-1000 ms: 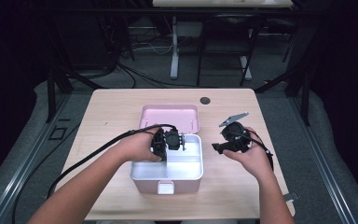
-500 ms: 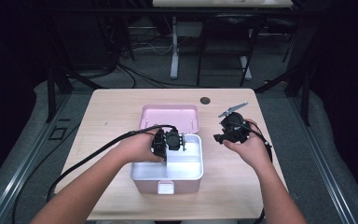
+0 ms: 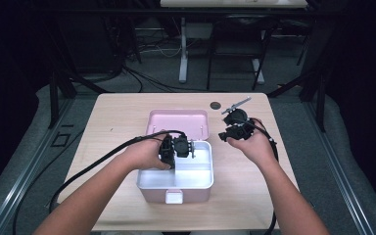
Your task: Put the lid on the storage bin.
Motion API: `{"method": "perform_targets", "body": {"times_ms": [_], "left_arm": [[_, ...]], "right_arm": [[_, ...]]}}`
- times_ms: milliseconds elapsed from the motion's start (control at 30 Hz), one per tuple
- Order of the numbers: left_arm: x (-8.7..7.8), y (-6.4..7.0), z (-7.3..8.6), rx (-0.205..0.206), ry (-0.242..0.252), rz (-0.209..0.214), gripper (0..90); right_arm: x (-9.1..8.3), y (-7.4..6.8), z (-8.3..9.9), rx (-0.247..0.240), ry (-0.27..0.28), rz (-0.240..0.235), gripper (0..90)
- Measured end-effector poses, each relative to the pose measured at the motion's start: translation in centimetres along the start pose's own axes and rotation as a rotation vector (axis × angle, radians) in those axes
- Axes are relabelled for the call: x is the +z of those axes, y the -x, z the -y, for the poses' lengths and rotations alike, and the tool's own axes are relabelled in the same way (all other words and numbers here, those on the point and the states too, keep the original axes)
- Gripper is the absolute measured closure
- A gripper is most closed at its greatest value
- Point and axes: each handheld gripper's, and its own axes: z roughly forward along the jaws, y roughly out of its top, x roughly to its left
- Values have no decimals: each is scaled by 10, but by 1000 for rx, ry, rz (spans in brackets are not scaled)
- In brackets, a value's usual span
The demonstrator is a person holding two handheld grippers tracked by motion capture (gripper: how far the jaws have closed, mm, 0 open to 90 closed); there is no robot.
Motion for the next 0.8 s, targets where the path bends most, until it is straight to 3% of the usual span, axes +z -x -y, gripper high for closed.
{"method": "perform_targets", "body": {"times_ms": [167, 200, 400, 500, 633, 800], "left_arm": [[0, 1, -1, 3, -6, -5, 866], [0, 1, -1, 5, -12, -8, 866], [0, 2, -1, 9, -11, -13, 866], [0, 1, -1, 10, -13, -6, 866], [0, 1, -2, 7, -12, -4, 868], [0, 1, -2, 7, -13, -5, 868]], "right_arm": [[5, 0, -9, 19, 7, -2, 604], [7, 1, -14, 39, -7, -27, 604], [13, -2, -22, 39, -9, -14, 626], [18, -2, -28, 66, -20, -31, 634], [24, -2, -32, 69, -27, -11, 640], [34, -1, -38, 106, -42, -8, 645]]}}
